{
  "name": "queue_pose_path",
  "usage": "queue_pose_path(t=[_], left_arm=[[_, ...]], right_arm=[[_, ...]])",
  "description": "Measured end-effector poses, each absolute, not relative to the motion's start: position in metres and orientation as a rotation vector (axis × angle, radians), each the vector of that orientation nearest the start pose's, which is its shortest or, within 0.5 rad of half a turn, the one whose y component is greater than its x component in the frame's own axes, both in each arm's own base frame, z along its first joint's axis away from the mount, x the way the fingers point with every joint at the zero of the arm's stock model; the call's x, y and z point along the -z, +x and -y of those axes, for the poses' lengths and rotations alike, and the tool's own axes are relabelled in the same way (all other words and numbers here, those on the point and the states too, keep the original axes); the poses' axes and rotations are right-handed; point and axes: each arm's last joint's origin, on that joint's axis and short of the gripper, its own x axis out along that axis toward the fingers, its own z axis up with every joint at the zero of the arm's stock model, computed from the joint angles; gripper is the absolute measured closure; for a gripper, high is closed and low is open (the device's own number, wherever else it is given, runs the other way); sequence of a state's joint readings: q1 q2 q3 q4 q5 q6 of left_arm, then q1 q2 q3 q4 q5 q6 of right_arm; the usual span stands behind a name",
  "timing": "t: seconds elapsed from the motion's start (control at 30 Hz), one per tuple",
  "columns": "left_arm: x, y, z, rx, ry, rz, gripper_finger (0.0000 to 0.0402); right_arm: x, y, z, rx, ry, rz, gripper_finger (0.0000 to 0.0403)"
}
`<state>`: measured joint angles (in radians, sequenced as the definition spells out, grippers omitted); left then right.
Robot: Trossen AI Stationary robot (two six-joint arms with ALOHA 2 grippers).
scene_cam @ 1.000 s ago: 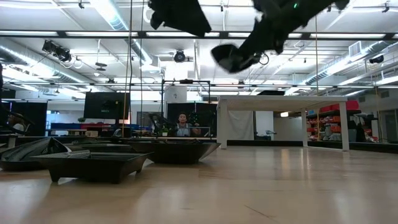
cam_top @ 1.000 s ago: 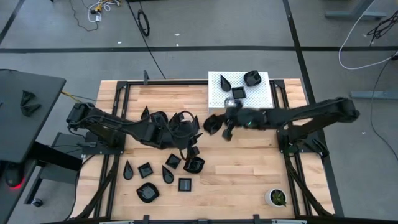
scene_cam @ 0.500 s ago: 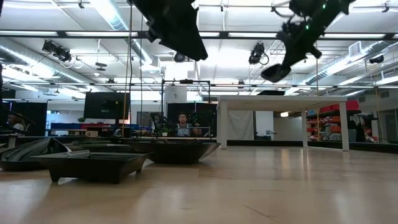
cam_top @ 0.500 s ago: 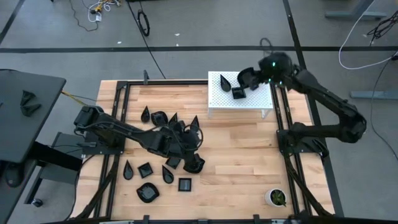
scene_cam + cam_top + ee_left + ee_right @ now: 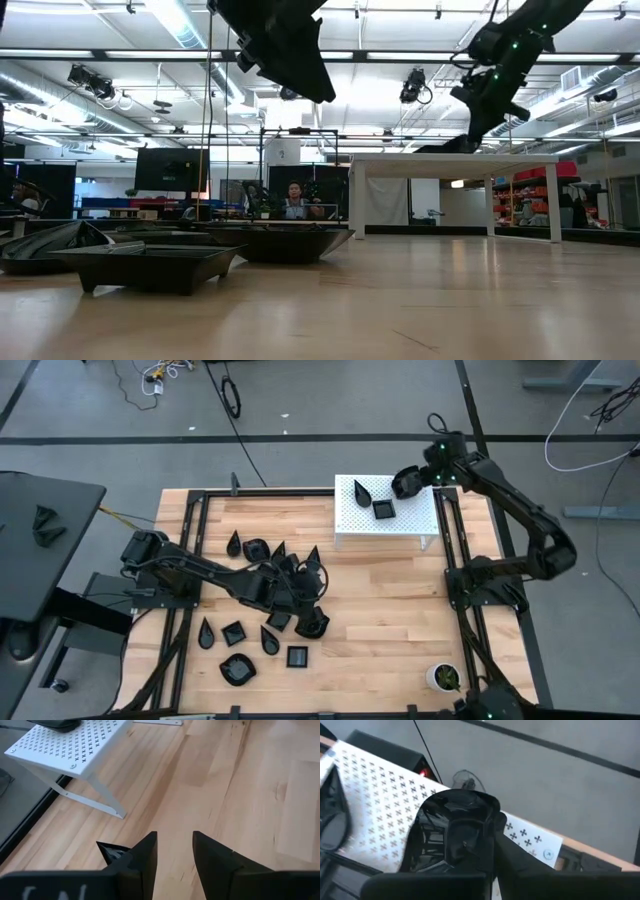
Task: Pick & Place Mini shaped plates
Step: Stack the black leaf shaped plate on the black leaf shaped plate on the shelf, then stack the black drop shaped plate on the black drop shaped plate on the shelf
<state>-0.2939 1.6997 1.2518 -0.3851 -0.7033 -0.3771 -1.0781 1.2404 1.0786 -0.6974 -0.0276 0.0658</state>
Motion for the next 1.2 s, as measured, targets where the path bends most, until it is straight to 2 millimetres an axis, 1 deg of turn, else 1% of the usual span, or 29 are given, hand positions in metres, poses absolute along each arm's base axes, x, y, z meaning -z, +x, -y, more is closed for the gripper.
queue_pose_path(t=[0.1,0.2,0.3,0.43,0.53,0.63,0.7,0.8,0.87,0.93,1.0,1.07,1.2], left_arm=[[-0.247,0.351,0.087,-0.512,0.046,-0.647,0.0273],[-0.247,0.351,0.087,-0.512,0.047,-0.647,0.0273],[-0.247,0.351,0.087,-0.512,0.047,-0.647,0.0273],[-0.247,0.351,0.087,-0.512,0.044,-0.646,0.0273],[-0.247,0.351,0.087,-0.513,0.042,-0.646,0.0273],[-0.247,0.351,0.087,-0.514,0.043,-0.646,0.0273],[-0.247,0.351,0.085,-0.517,0.042,-0.647,0.0273],[-0.247,0.352,0.083,-0.523,0.040,-0.647,0.0273],[-0.246,0.351,0.083,-0.525,0.045,-0.655,0.0273],[-0.245,0.350,0.083,-0.522,0.058,-0.678,0.0273],[-0.243,0.346,0.086,-0.495,0.073,-0.719,0.0273],[-0.241,0.341,0.091,-0.459,0.083,-0.764,0.0273],[-0.240,0.323,0.101,-0.436,0.102,-0.876,0.0273]], right_arm=[[-0.299,0.118,0.222,1.019,0.509,-0.732,0.0384],[-0.301,0.118,0.225,1.028,0.487,-0.707,0.0365],[-0.305,0.118,0.226,1.034,0.463,-0.672,0.0329],[-0.312,0.118,0.224,1.032,0.416,-0.629,0.0269],[-0.318,0.121,0.218,0.971,0.403,-0.597,0.0231],[-0.324,0.132,0.205,0.825,0.397,-0.557,0.0210],[-0.329,0.145,0.192,0.724,0.379,-0.531,0.0206],[-0.334,0.173,0.166,0.570,0.339,-0.503,0.0210],[-0.337,0.195,0.142,0.445,0.302,-0.487,0.0217],[-0.338,0.218,0.114,0.317,0.246,-0.473,0.0224],[-0.334,0.236,0.085,0.222,0.175,-0.480,0.0233],[-0.327,0.249,0.057,0.143,0.113,-0.499,0.0240],[-0.310,0.265,0.012,0.019,0.038,-0.493,0.0253]])
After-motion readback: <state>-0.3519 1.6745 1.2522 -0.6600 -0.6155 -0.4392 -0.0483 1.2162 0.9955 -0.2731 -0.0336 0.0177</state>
